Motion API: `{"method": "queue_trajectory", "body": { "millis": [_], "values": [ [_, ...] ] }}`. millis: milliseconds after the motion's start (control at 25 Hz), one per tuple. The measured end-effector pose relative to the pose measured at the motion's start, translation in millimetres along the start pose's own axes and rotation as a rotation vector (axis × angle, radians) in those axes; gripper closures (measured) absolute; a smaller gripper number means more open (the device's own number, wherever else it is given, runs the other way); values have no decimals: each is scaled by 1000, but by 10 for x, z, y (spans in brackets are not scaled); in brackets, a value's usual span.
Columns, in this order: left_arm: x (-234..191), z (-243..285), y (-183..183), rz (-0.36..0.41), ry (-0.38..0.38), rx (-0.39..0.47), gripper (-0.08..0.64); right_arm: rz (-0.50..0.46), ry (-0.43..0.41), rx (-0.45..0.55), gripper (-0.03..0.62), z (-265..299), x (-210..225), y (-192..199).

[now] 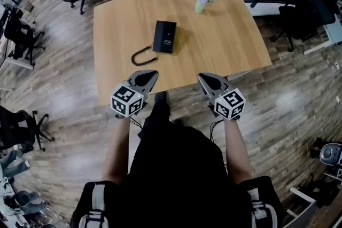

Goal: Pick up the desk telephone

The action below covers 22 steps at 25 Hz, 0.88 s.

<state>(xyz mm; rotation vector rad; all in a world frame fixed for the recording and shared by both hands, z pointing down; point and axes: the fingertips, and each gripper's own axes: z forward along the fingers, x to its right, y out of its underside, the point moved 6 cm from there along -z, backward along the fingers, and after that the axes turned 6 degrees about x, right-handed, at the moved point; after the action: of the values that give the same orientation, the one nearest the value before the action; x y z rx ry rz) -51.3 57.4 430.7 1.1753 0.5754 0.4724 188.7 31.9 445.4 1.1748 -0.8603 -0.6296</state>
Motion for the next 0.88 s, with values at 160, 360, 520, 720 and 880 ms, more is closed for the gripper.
{"method": "queue_trajectory", "body": {
  "millis": [160, 360, 520, 720, 880],
  "values": [
    [-281, 83, -38, -27, 12, -3, 538, 30, 17, 12, 568, 184, 82, -64],
    [-604, 270, -99, -37, 37, -20, 538, 56, 32, -7, 566, 403, 212, -47],
    [-812, 343, -161, -36, 73, -24, 538, 82, 42, -3, 566, 585, 284, -54],
    [-1114, 441, -222, -48, 106, -20, 537, 84, 48, -22, 566, 893, 365, -80],
    [-1313, 527, -257, -60, 154, -21, 537, 86, 58, -36, 566, 1133, 435, -108]
  ]
}}
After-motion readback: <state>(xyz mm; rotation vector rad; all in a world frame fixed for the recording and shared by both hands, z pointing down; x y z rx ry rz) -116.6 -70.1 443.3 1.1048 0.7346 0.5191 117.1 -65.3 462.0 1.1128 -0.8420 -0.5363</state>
